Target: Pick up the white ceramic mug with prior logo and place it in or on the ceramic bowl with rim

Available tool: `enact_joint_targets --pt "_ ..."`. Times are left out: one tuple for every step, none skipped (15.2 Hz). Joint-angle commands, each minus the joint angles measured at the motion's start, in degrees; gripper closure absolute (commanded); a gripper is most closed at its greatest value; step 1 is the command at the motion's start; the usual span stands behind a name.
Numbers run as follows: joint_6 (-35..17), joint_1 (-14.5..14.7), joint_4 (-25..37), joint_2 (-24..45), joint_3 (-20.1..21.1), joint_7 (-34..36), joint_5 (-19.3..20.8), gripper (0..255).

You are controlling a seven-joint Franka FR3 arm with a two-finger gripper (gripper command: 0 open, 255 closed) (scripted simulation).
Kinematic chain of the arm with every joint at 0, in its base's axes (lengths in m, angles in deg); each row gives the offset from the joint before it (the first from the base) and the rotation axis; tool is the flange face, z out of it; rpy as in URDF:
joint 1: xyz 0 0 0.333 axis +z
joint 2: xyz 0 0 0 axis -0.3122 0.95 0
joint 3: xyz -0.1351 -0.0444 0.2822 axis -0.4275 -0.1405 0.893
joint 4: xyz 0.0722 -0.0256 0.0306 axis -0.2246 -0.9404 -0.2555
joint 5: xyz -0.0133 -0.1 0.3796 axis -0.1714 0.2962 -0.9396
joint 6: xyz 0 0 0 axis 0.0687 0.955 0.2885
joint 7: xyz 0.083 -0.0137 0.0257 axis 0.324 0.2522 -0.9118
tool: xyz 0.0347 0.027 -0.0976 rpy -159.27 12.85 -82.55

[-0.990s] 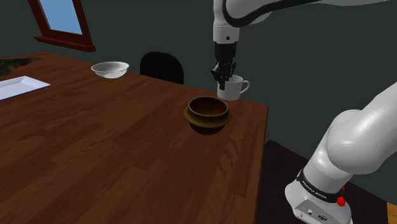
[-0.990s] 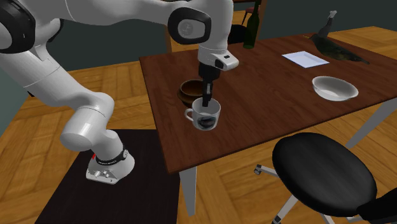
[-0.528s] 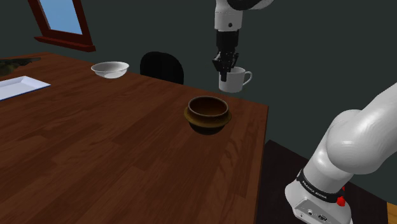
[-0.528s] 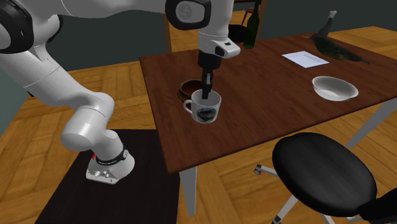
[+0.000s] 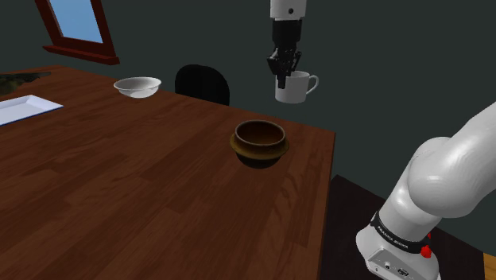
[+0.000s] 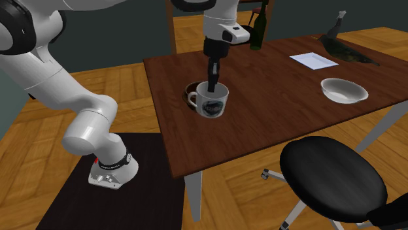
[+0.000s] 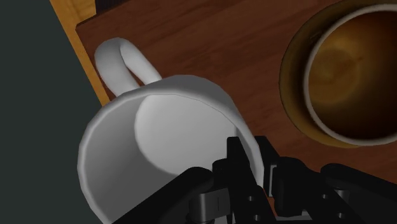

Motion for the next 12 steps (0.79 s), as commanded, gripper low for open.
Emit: enact_joint_targets --pt "1.64 -0.02 2.06 0.44 0.01 0.0 0.04 255" --pt "2.41 -0.03 3.0 0.61 0.01 -0.01 0.06 255" --pt "3.19 -0.04 3.96 0.79 0.01 -0.02 0.08 255" --pt "3.97 -0.06 4.93 0.98 0.01 -0.03 0.11 255" --pt "4.75 -0.07 5.92 1.19 0.01 -0.04 0.13 255" --pt "5.09 -0.07 6.34 1.27 0.01 -0.04 0.14 255" --pt "5.42 0.44 6.41 1.03 0.89 1.33 -0.28 255" --pt "5.75 0.96 6.52 0.83 1.79 2.7 -0.71 255" --pt "6.07 1.47 6.7 0.69 2.69 4.09 -1.14 255" --pt "6.39 1.97 6.94 0.61 3.6 5.49 -1.57 255" --pt "6.7 2.47 7.24 0.6 4.52 6.9 -1.99 255" --pt "7.0 2.97 7.61 0.64 5.45 8.32 -2.41 255"
